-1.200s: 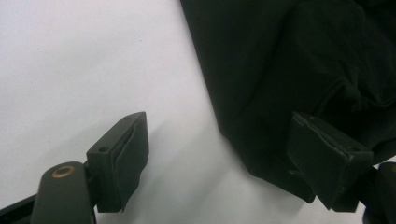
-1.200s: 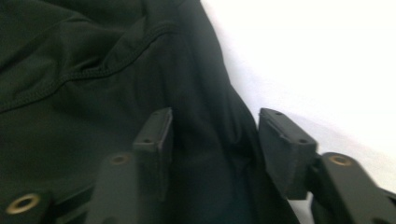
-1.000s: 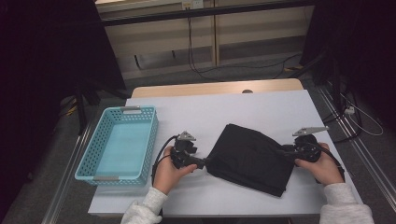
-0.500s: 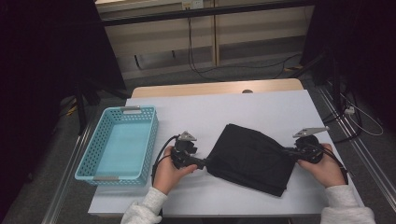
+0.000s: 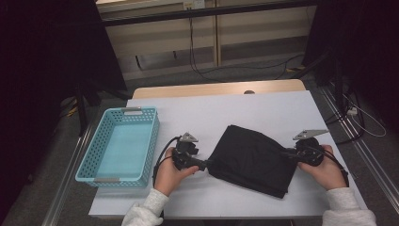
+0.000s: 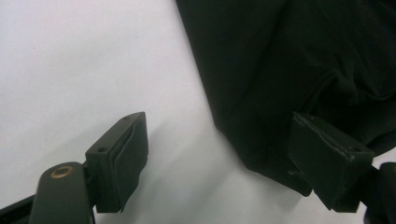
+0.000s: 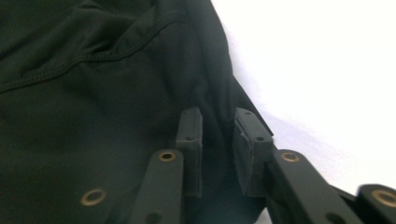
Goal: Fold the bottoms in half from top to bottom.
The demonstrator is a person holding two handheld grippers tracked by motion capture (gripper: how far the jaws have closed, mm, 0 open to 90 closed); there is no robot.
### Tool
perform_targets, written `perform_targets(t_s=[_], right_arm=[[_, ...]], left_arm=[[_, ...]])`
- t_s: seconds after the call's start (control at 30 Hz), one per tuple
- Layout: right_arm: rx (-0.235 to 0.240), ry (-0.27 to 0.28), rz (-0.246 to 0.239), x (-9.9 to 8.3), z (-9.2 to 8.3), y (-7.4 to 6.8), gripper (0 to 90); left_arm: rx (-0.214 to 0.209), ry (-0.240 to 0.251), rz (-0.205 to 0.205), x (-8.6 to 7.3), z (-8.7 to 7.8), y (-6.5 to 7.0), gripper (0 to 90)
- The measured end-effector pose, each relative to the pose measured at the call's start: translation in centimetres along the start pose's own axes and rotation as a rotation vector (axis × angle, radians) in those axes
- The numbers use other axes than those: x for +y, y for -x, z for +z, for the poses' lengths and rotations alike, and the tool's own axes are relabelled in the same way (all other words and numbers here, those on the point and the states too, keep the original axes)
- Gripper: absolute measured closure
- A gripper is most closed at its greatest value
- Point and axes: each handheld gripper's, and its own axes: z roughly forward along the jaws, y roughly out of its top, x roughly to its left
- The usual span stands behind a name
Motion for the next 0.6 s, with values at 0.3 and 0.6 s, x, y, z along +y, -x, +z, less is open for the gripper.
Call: perform_targets(t_s=[0.3, 0.6], right_arm=[[0.007, 0.038, 0.047, -0.6, -1.1, 1.0, 71.7], [0.02, 0.005, 0.094, -1.2, -0.1, 0.9, 68.2]], left_arm=[[0.0, 0.001, 0.004, 0.0, 0.1, 0.0, 20.8], [0.001, -0.001, 0.009, 0.1, 0.0, 0.0, 20.8]])
